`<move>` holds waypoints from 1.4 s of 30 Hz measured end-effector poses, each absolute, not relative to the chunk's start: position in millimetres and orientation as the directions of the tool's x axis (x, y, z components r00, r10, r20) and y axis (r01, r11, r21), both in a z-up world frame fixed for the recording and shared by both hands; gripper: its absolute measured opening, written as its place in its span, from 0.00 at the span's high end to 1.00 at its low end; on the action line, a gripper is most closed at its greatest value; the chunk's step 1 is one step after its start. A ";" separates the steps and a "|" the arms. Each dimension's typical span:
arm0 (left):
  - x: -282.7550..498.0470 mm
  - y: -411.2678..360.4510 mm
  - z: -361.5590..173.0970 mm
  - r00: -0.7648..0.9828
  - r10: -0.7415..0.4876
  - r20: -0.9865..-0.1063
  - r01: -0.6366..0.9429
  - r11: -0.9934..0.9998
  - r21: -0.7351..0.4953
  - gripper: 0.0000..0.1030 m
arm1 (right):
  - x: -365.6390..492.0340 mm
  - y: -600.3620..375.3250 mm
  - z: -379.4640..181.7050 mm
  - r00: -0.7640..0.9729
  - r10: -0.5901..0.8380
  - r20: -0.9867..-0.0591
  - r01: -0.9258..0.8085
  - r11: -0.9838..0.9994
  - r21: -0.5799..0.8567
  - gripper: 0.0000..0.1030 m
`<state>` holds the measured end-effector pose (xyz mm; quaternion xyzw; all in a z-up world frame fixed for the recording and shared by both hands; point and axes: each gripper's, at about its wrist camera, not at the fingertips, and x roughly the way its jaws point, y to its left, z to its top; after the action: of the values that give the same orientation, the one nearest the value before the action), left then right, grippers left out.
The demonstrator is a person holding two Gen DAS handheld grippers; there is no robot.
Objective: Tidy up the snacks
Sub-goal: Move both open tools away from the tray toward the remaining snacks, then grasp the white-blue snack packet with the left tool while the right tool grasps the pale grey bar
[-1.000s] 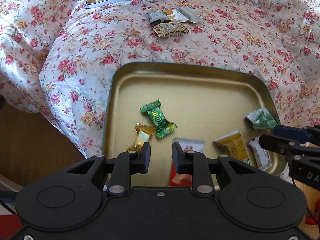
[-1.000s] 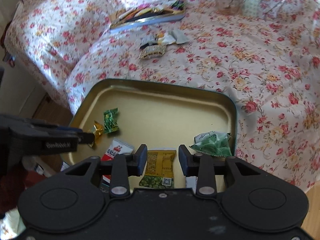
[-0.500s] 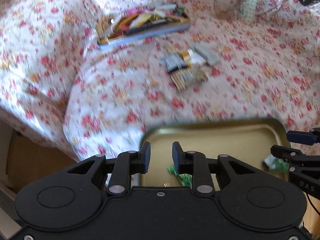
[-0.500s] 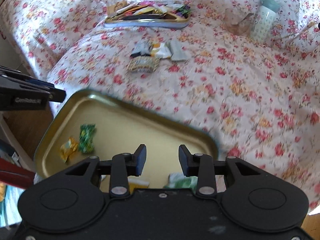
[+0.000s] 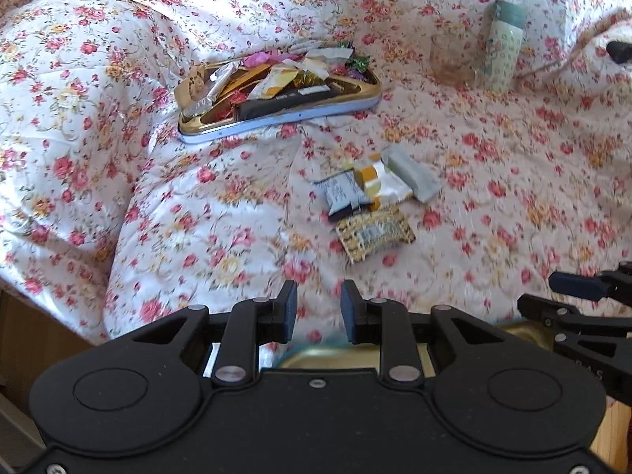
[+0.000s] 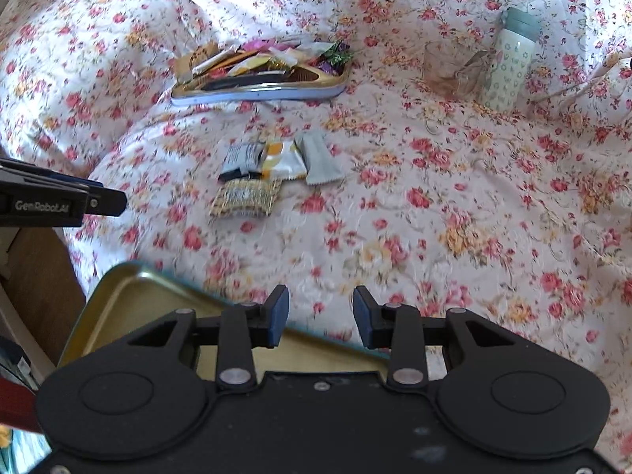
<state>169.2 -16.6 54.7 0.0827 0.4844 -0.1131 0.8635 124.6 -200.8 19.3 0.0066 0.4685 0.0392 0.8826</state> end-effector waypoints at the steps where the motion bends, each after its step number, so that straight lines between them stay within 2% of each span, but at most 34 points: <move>1: 172.9 -16.6 52.9 0.510 -0.120 -0.852 0.274 0.961 0.029 0.66 | 128.2 -201.5 18.0 0.560 0.079 -0.825 -0.061 0.997 0.054 0.64; 12: 208.5 -15.3 29.2 0.553 -0.196 -0.810 0.283 0.958 -0.039 0.66 | 164.5 -207.5 -3.8 0.590 0.094 -0.802 -0.024 0.995 0.099 0.64; 22: 225.0 -30.8 -1.1 0.622 -0.239 -0.746 0.351 0.936 -0.008 0.66 | 193.9 -204.2 -23.3 0.668 0.085 -0.739 -0.057 0.996 0.063 0.64; 35: 256.6 -39.8 -38.0 0.571 -0.242 -0.785 0.345 0.938 -0.039 0.66 | 234.2 -197.5 -42.9 0.691 0.093 -0.717 -0.113 0.993 0.020 0.64; 42: 270.7 -37.6 -45.8 0.591 -0.219 -0.776 0.329 0.944 -0.015 0.62 | 244.6 -194.0 -47.2 0.708 0.087 -0.701 -0.123 0.992 0.000 0.63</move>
<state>270.7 -37.6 -45.8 0.0651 0.4252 -0.1539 0.8896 244.6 -194.0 -47.2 -0.0235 0.3780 0.0569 0.9238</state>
